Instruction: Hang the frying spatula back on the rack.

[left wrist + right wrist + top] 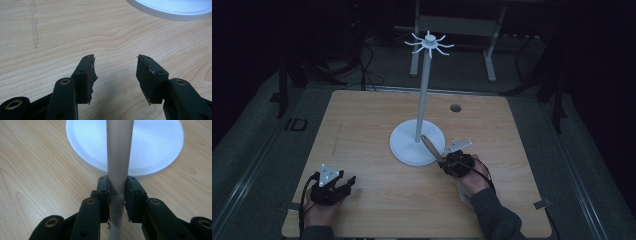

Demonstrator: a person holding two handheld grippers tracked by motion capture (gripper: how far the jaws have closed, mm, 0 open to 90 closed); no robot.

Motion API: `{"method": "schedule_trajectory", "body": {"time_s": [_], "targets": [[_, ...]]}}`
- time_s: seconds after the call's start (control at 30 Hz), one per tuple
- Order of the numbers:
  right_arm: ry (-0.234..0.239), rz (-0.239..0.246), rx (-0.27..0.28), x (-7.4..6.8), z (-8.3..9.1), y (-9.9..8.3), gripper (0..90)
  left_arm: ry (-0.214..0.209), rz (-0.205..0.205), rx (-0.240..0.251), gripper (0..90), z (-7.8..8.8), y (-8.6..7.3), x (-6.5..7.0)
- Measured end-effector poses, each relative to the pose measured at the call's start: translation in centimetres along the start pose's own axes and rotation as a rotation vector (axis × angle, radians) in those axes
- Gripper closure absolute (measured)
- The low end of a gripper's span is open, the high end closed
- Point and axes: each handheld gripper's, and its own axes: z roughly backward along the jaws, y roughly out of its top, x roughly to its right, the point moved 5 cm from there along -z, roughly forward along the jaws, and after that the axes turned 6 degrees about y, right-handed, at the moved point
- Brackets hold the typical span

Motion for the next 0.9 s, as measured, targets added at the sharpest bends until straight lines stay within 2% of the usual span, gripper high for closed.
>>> {"method": "schedule_trajectory", "body": {"time_s": [0.9], "targets": [[-0.053, -0.041, 0.201, 0.3, 3.8, 2.1, 75.1, 0.000, 0.000, 0.001, 49.3, 0.0, 0.0, 0.0]]}}
